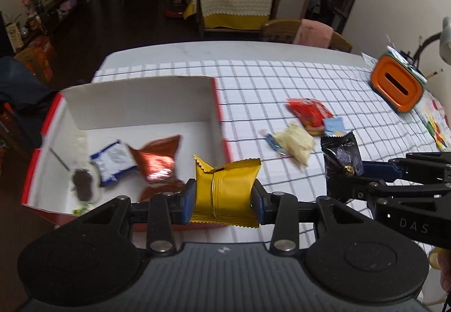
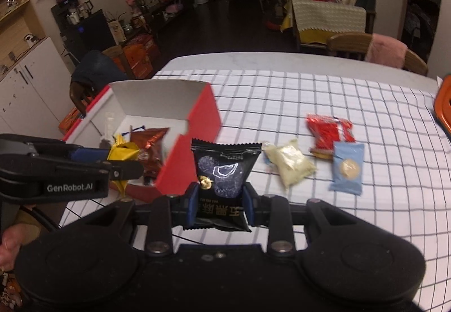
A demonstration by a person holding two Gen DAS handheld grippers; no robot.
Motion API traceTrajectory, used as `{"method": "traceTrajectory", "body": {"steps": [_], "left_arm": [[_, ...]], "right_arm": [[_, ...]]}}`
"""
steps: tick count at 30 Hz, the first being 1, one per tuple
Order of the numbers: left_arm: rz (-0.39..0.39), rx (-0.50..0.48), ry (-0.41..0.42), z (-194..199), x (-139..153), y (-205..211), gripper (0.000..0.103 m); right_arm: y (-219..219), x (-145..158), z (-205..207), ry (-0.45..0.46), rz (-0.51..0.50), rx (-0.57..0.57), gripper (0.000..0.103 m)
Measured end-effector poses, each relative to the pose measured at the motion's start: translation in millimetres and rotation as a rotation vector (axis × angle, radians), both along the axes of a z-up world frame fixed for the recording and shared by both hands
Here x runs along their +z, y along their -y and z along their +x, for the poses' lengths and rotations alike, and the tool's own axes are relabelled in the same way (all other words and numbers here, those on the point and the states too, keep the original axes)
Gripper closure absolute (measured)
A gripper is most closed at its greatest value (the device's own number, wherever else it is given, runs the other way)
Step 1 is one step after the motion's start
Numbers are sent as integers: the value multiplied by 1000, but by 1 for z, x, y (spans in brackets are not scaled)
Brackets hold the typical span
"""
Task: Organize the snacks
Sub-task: 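Carry both wrappers over the red box and open both tools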
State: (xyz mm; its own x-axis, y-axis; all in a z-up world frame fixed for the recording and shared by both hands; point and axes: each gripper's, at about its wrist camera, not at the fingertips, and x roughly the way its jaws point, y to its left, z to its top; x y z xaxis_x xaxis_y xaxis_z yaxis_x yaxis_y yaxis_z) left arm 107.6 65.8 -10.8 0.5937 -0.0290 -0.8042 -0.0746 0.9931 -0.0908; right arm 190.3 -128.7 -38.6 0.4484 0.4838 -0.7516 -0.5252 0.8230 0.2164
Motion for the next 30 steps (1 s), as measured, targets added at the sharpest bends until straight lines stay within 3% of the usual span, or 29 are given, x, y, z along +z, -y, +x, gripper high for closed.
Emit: {"method": "traceTrajectory", "body": {"steps": [12, 30], "left_arm": [[52, 70, -5, -1, -4, -77, 63], [102, 122, -79, 27, -41, -160, 63]], "right_arm": [[-79, -1, 8, 1, -27, 42, 73], [-175, -25, 29, -32, -48, 84, 73]]}}
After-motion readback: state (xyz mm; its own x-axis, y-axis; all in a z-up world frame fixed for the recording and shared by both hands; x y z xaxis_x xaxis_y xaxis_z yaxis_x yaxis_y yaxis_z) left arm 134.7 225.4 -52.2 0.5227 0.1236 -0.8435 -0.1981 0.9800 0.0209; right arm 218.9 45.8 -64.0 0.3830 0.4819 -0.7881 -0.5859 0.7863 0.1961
